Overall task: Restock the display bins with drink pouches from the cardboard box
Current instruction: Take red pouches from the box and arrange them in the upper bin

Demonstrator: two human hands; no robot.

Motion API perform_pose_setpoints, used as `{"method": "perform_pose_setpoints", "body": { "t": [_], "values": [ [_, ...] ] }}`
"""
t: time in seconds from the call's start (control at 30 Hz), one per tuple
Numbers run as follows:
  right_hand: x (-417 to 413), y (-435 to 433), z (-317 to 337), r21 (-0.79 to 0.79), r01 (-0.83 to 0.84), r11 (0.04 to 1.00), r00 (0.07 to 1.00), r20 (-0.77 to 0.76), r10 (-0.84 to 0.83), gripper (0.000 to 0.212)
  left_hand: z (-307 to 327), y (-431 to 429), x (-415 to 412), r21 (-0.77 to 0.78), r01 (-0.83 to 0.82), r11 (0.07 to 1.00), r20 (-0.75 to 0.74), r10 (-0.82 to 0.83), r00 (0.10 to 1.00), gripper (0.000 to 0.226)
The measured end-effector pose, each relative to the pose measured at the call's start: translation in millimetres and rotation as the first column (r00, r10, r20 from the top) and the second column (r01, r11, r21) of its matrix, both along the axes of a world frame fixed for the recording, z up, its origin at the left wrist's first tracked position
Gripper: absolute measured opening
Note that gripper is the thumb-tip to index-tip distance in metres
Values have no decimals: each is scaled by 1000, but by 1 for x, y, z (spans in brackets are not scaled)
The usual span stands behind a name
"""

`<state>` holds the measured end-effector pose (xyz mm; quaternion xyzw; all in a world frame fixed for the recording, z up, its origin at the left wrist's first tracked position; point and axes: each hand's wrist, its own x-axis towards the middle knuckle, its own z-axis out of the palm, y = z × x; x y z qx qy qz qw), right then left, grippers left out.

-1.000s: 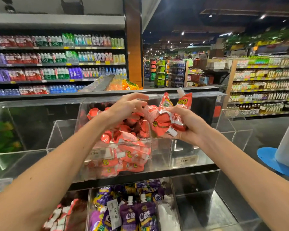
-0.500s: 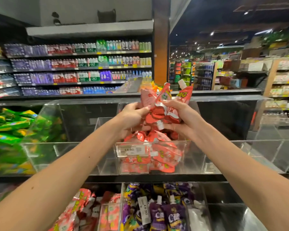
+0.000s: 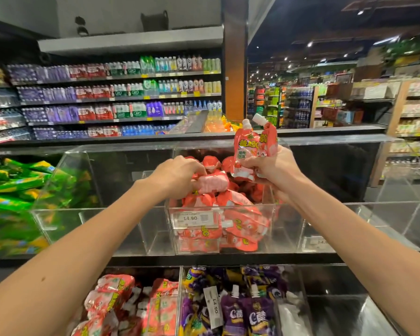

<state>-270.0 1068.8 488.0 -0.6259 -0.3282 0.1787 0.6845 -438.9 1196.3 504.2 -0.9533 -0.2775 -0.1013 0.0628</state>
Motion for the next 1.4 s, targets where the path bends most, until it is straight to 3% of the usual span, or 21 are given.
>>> {"method": "perform_pose_setpoints", "body": {
  "t": [0.07,0.2,0.37,0.43,0.53,0.7,0.8,0.83,0.9,0.97,1.03,1.07,1.13,1.27,1.33,1.4],
  "values": [
    [2,0,0,-25,9,1000,999,46,-8,28,4,-1,4,16,1,1000,-52,0,999,38],
    [4,0,-3,-52,-4,999,993,115,10,31,9,11,2,-138,-2,990,-74,-8,997,36],
    [10,4,-2,-48,0,999,993,116,6,31,4,24,1,10,10,1000,287,-13,958,24],
    [11,7,-3,-50,11,999,992,126,-4,33,-1,25,8,63,3,998,312,-23,950,23],
    [11,11,-6,-38,8,999,989,147,-3,35,-23,30,26,155,53,987,157,-77,985,22],
    [15,10,-14,-56,5,998,981,193,6,41,-46,41,36,0,2,1000,-108,-2,994,17],
    [19,7,-18,-97,5,995,975,222,17,45,-43,46,36,-63,-49,997,-252,32,967,28],
    [21,7,-19,-107,6,994,973,229,19,46,-38,48,37,-111,-19,994,-224,-6,975,27],
    [22,5,-18,-113,5,994,971,239,23,44,-27,46,38,-307,84,948,79,-62,995,23],
    [24,6,-17,-120,-14,993,965,258,45,43,-12,34,37,-575,269,773,403,-18,915,42],
    [21,7,-13,-162,-67,985,945,307,115,43,-1,22,36,-708,414,572,522,30,852,66],
    [18,8,-11,-192,-94,977,929,337,155,44,1,20,36,-711,445,544,539,16,842,74],
    [17,12,-7,-259,-110,960,892,401,210,46,5,19,34,-667,449,594,560,3,828,78],
    [10,17,3,-328,-152,932,825,478,302,48,11,26,27,-594,376,711,570,43,820,53],
    [6,18,8,-348,-115,930,821,493,286,58,8,31,25,-497,283,820,549,45,835,48],
    [8,20,12,-351,-56,935,843,485,233,60,3,35,23,-437,260,861,575,45,817,46]
  ]
}}
